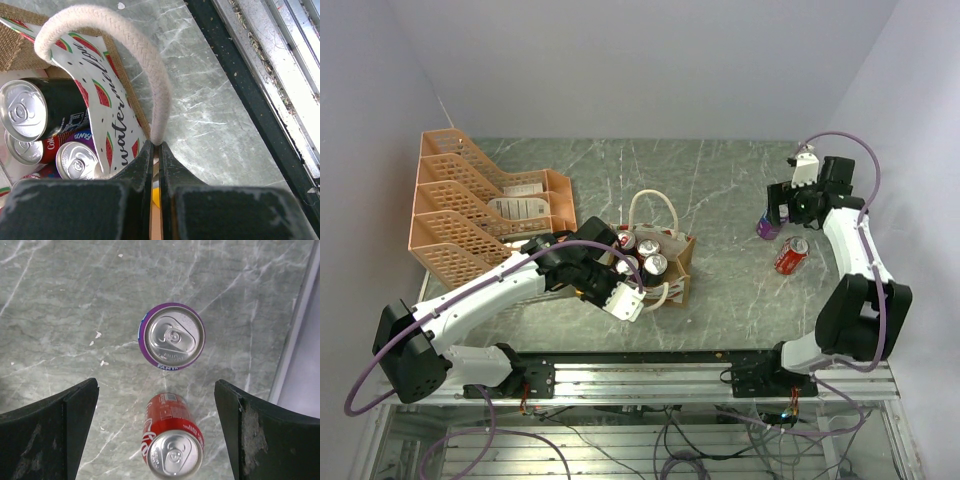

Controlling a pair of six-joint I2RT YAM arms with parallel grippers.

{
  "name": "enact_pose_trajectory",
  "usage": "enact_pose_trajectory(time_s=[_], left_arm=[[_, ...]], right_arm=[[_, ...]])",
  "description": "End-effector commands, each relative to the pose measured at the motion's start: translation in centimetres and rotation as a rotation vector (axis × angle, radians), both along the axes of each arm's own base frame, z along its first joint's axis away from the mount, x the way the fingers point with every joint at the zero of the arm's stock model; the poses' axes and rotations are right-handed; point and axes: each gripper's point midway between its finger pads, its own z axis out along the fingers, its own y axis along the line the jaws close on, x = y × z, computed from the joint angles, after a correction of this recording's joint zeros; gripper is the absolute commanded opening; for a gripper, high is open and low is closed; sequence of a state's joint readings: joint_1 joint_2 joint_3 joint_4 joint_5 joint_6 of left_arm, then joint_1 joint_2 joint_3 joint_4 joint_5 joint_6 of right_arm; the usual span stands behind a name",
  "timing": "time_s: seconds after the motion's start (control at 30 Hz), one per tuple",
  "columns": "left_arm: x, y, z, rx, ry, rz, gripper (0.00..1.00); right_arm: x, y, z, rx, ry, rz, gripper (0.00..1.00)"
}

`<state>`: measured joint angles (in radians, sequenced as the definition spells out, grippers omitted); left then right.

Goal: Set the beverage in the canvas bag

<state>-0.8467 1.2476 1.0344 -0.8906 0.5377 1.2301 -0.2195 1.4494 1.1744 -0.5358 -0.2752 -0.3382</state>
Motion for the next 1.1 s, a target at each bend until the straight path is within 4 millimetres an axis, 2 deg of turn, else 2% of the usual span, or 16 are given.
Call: enact_pose_trajectory(time_s=[0.0, 0.23, 0.43, 0.6, 0.87, 1.07], left_arm=[[-0.5, -0.9, 0.5, -0.051, 0.001, -0.026, 0.07], [-0.6, -0.8, 0.6, -0.050, -0.002, -0.024, 0.07], [-0.5, -0.8, 0.5, -0.047, 0.001, -0.024, 0.07], [-0.5, -0.8, 0.5, -0.046, 0.000, -0.024, 0.07], [-0.5, -0.8, 0.4, -0.043, -0.001, -0.026, 0.07], [-0.5, -0.9, 0.4, -0.043, 0.000, -0.027, 0.07]], right_arm=[[1.7, -0.7, -0.3, 0.001, 0.005, -0.012, 1.00], [3.7, -1.9, -2.6, -0.001, 0.053, -0.059, 1.00], [5.1, -2.1, -4.4, 0.010, 0.091, -0.049, 0.99], [5.8, -1.7, -5.5, 0.042, 0.116, -0.014, 0.94], [6.2, -1.4, -6.2, 0.062, 0.127, 0.008, 0.80], [6.3, -0.7, -5.1, 0.082, 0.107, 0.051, 0.59]])
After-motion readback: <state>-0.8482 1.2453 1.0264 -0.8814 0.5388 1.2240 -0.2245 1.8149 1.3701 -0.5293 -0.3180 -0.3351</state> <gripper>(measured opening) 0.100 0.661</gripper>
